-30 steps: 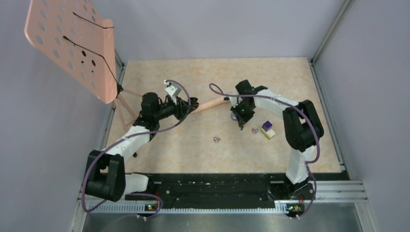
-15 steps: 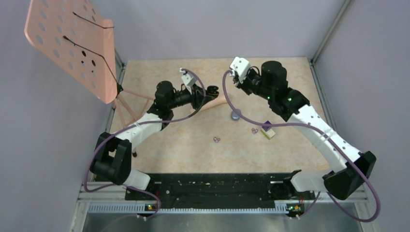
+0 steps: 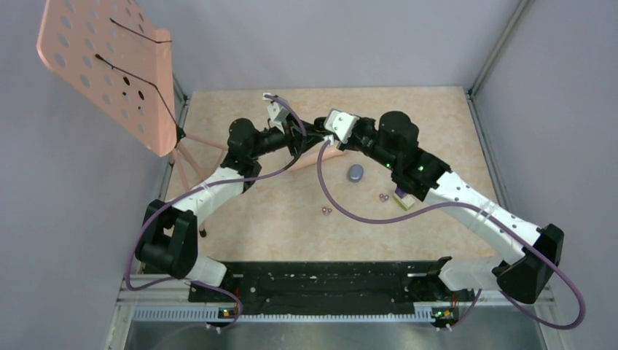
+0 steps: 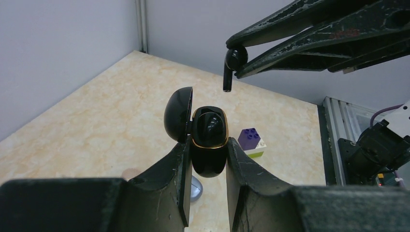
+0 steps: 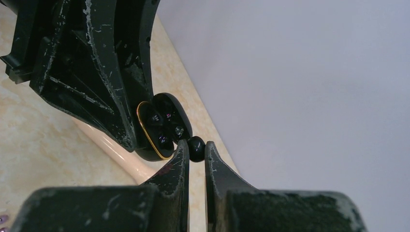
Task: Insert the wireless bluetooth earbuds into the charging case
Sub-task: Place the earbud in the charging case.
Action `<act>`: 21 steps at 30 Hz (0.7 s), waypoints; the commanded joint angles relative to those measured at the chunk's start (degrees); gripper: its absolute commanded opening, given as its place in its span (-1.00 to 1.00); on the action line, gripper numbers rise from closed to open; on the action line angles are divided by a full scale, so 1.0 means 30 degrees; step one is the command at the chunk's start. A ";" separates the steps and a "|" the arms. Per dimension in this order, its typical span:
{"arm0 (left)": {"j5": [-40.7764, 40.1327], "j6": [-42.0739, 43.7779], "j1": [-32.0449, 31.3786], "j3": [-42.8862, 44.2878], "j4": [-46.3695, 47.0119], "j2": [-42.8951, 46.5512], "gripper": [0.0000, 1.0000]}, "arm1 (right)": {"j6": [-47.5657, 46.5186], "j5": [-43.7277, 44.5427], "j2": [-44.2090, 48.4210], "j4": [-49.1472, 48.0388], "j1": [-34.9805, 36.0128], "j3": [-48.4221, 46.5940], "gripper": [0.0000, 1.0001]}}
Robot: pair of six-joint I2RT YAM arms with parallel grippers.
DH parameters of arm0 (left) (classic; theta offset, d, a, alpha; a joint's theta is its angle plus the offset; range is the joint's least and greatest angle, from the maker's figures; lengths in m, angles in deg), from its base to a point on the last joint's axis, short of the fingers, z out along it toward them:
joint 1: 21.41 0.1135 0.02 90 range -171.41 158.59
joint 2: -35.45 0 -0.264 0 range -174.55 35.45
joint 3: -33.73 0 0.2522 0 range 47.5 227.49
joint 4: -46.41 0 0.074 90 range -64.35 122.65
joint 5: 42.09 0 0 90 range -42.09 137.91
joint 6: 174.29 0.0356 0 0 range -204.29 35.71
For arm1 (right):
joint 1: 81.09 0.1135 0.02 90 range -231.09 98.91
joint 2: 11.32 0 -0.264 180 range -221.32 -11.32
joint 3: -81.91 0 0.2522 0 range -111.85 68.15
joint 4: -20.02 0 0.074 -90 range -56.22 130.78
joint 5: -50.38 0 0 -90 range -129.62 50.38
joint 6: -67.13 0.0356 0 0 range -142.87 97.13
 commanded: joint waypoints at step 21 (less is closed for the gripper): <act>0.0326 -0.0589 -0.0015 0.0311 0.2282 0.0605 -1.00 | -0.1401 0.0121 -0.0725 -0.1127 0.0541 -0.0157 -1.00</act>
